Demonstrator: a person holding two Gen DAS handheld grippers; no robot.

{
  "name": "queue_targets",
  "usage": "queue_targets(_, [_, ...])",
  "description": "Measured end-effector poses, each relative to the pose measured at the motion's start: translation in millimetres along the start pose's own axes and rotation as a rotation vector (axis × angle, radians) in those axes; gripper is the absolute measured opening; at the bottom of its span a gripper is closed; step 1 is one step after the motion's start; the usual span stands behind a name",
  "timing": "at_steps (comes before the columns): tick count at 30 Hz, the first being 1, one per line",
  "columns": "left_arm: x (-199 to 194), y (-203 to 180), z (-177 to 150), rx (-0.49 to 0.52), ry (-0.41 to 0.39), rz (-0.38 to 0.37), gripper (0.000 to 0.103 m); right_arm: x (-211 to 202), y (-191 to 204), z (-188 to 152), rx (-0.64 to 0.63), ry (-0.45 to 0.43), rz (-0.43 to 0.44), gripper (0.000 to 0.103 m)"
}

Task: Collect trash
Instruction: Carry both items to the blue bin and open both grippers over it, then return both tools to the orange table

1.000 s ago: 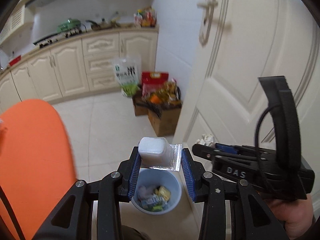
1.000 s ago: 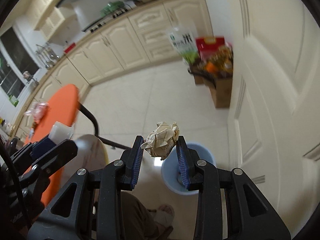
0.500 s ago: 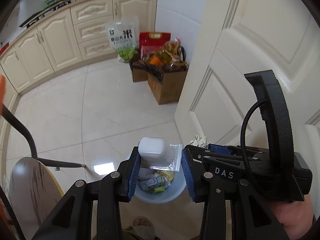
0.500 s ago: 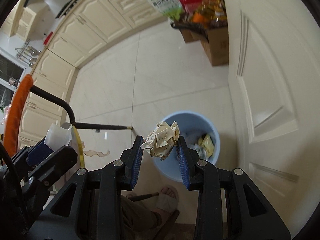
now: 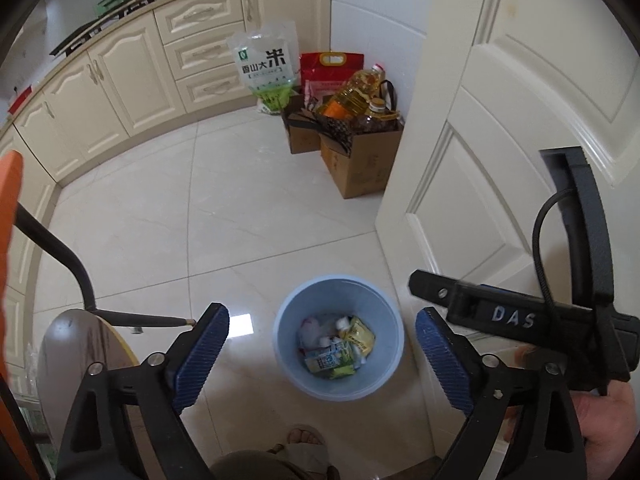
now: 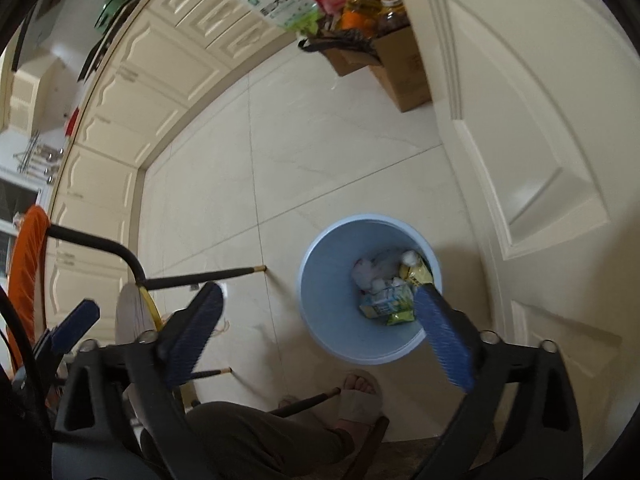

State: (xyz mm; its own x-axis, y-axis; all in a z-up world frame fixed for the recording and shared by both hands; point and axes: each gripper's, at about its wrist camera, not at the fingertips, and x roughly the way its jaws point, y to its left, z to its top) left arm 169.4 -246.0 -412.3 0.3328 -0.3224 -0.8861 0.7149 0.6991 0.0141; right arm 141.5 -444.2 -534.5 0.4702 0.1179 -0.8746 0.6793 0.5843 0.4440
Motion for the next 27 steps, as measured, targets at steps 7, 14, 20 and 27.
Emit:
queue_targets(7, [-60,-4,-31,0.007,-0.081,-0.018,0.094,-34,6,-1,0.055,-0.056,0.019,0.103])
queue_targets(14, [-128,9,-58,-0.020,-0.185,-0.035,0.102,-85,33,-11,0.032,-0.143,0.042,0.103])
queue_targets(20, [-195,33,-100,-0.057,-0.293,-0.017,0.102,-138,81,-28,-0.045,-0.234,0.088,0.103])
queue_targets(27, [-273,77,-162,-0.160,-0.446,0.032,0.102,-186,168,-57,-0.218,-0.310,0.145,0.103])
